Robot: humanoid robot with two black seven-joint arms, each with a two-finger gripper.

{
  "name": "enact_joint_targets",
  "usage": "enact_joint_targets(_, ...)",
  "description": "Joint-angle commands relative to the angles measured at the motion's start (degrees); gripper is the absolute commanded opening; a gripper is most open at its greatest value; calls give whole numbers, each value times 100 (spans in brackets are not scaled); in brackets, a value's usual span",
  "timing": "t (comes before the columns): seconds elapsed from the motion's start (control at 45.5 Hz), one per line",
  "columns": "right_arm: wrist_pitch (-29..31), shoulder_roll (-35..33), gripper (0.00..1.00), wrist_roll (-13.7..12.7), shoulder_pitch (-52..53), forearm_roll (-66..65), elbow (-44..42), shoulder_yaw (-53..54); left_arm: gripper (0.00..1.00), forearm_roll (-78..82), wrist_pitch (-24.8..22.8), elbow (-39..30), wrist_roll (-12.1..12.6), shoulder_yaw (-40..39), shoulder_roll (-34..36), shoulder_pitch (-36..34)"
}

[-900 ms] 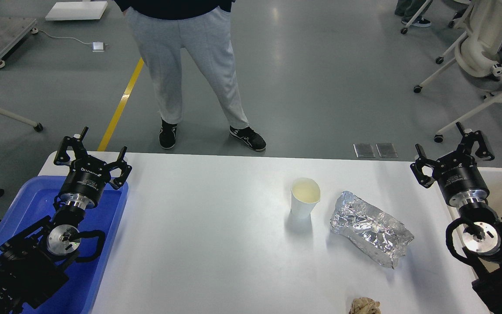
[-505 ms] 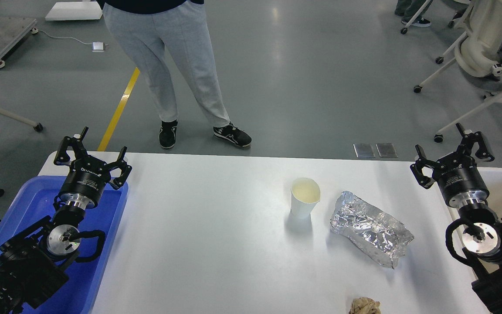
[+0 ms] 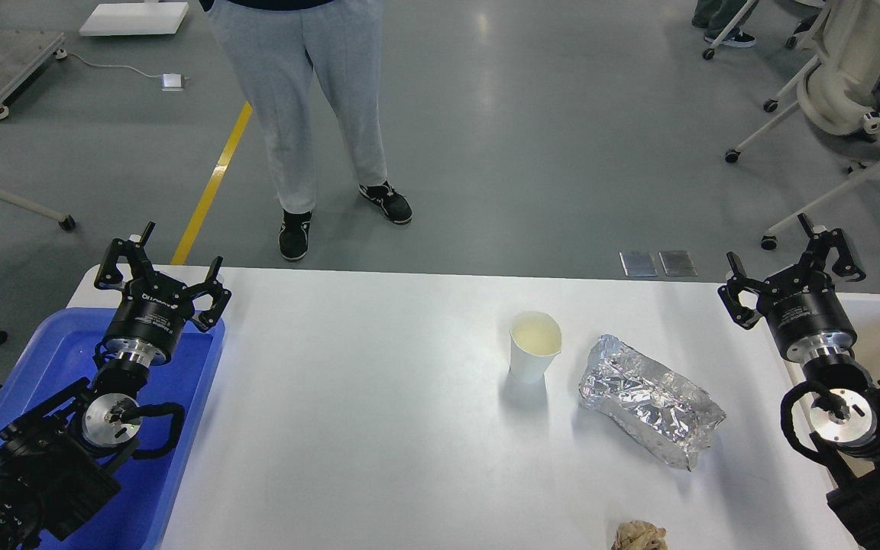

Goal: Tidy desktop

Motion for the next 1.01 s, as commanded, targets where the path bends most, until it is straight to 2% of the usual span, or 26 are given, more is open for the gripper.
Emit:
enact_joint_targets(0.0,-3,7,99,-9,29,82,-25,-3,100,-1,0,0,0,0,0,0)
enact_joint_targets(0.461,-12,-89,99,-17,38,100,-236,-3,100,-1,-9,0,0,0,0,-9)
enact_joint_targets(0.637,6,165,99,18,-32,100,-175,-3,100,-1,-9,0,0,0,0,-9)
enact_joint_targets(0.768,-20,-18,99,18,-50,109,-280,6,100,-1,-17,0,0,0,0,-9)
enact_joint_targets(0.988,-73,-142,99,18,161,109,-702,-521,100,-1,-17,0,0,0,0,-9)
